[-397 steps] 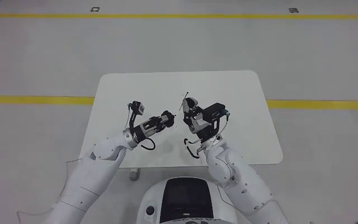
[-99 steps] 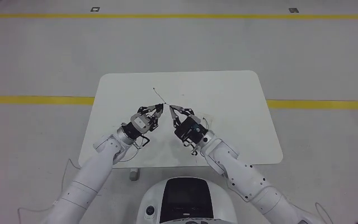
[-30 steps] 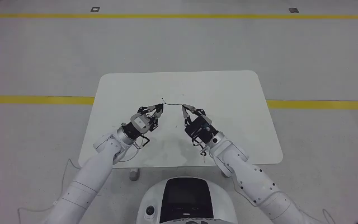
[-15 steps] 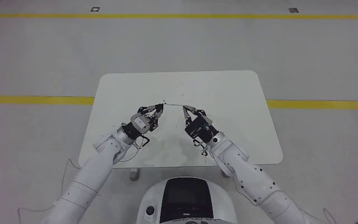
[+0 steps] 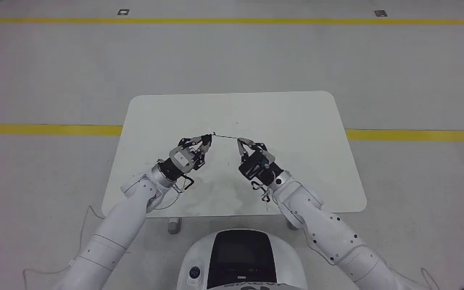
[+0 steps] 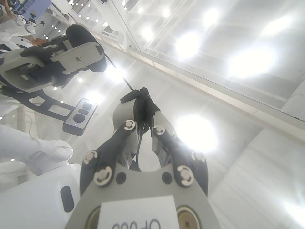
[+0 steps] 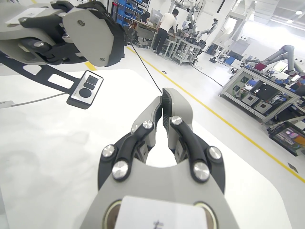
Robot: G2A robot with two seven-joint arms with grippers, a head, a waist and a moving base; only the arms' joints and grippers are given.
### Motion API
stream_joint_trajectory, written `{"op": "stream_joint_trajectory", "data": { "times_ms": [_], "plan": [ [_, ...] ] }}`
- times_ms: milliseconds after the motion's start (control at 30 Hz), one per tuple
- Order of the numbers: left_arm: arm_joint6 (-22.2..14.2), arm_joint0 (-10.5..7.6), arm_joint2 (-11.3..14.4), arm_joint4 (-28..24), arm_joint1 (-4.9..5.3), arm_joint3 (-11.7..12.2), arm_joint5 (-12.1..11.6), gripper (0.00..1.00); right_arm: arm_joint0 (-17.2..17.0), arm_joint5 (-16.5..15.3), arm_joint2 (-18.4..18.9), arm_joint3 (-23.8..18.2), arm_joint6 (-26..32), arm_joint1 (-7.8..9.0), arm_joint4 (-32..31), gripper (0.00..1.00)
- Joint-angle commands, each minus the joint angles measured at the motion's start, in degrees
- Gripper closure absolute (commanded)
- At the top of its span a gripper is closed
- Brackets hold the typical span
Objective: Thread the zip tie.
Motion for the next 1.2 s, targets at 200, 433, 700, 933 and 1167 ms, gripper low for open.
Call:
{"op": "stream_joint_trajectory", "data": {
  "times_ms": [200,433,700,933,1167],
  "plan": [
    [0.0,0.0,0.0,0.0,0.0,0.0,0.0,1.0,0.2,0.4,-0.6,0.2,0.2,0.64,0.0,1.0],
    [0.0,0.0,0.0,0.0,0.0,0.0,0.0,1.0,0.1,0.7,-0.6,0.0,0.1,1.03,0.0,1.0],
    [0.0,0.0,0.0,0.0,0.0,0.0,0.0,1.0,-0.5,0.7,-0.2,-0.5,0.0,1.39,0.0,1.0],
    [0.0,0.0,0.0,0.0,0.0,0.0,0.0,1.0,-1.3,0.2,0.3,-1.1,-0.3,1.49,0.0,0.0],
    [0.0,0.0,0.0,0.0,0.0,0.0,0.0,1.0,-2.6,-1.1,1.2,-0.9,-1.0,1.57,0.6,0.0]
  ]
}}
